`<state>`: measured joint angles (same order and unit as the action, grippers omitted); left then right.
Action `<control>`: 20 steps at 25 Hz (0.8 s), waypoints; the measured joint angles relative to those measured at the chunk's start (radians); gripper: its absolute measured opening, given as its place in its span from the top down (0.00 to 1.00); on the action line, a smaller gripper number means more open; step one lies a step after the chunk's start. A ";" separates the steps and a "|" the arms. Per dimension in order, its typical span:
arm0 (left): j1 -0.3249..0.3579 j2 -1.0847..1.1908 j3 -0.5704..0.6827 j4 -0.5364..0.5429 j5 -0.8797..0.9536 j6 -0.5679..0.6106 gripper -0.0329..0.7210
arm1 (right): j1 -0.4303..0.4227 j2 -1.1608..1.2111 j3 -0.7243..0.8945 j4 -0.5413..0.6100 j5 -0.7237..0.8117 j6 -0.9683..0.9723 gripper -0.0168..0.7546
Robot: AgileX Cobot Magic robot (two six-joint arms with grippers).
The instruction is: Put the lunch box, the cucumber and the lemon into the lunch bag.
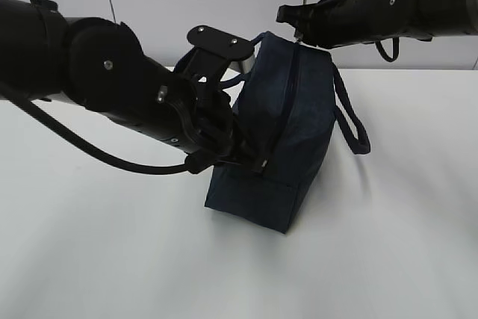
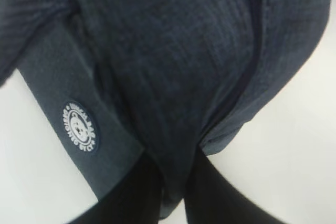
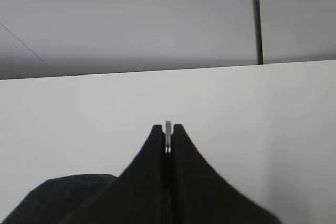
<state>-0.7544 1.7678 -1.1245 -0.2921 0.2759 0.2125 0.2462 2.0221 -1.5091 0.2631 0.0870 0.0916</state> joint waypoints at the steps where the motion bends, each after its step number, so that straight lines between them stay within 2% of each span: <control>1: 0.000 -0.007 0.000 -0.011 0.009 0.000 0.82 | 0.000 0.000 0.000 0.000 0.003 0.000 0.98; 5: 0.000 -0.048 0.000 -0.031 0.068 0.000 0.61 | 0.000 0.000 -0.002 0.000 0.012 0.000 0.98; 8: 0.000 -0.078 -0.013 -0.031 0.145 -0.003 0.51 | 0.000 0.000 -0.002 0.000 0.013 0.000 0.98; 15: 0.055 -0.088 -0.190 -0.030 0.361 -0.093 0.47 | 0.000 0.000 -0.019 0.000 0.039 0.000 0.98; 20: 0.120 -0.072 -0.379 -0.027 0.493 -0.145 0.47 | 0.000 0.000 -0.036 0.000 0.061 0.000 0.98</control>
<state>-0.6343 1.6961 -1.5032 -0.3190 0.7686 0.0680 0.2462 2.0221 -1.5448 0.2631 0.1477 0.0916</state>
